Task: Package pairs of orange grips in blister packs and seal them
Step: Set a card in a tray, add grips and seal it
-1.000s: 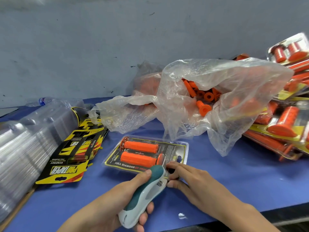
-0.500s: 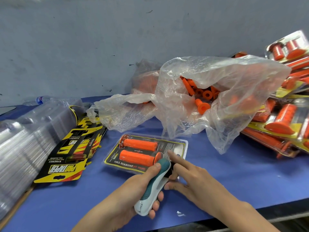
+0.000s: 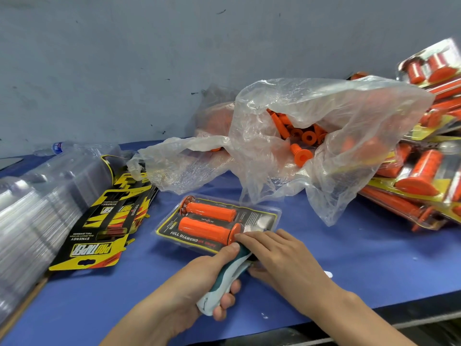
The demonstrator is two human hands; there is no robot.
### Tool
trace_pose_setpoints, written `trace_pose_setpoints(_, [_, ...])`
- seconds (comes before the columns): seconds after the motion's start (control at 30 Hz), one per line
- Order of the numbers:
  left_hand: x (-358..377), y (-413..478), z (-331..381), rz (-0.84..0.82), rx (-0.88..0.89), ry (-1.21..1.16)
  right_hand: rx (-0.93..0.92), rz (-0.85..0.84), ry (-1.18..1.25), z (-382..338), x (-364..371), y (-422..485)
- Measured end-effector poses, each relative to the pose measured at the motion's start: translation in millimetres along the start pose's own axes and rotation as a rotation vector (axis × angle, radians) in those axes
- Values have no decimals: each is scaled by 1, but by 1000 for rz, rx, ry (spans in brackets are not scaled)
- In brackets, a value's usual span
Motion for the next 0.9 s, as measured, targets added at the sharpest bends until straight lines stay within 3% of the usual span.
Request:
trace_pose_setpoints(0.23, [1,-4,4,-76,0,27,9,21,-50,9,2,-1])
trace_pose_setpoints(0.37, [-48,-33,14,-21,19,550,15,26,-75,12,1,-5])
trace_pose_setpoints(0.47, [-120,-58,27,330,102,831,50,51,-97,16,-3,-5])
trace_pose_setpoints(0.6, [-173,-68,40,864,54,1317,116,136,-75,18,-12,1])
trace_pose_setpoints(0.67, [-168,-71,56,1022,225,1322,195,204,-58,25,-23,6])
trace_pose_setpoints(0.73, [-142,-79,79,1088,594,1253,284,272,-65,32,-37,12])
trace_pose_setpoints(0.8, [-96,-76,96,1032,871,1337,312,306,-52,33,-49,20])
trace_pose_setpoints(0.9, [-48,-60,109,935,1028,1428,248,347,-24,26,-72,32])
Point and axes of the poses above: each hand's wrist, its own y-axis towards the middle knuckle, its own x-axis out of the palm, z = x × y, the point moved 9 cm from there along y, towards the middle knuckle, and after that the axes turned 3 degrees about -z, right-handed, at the moved point
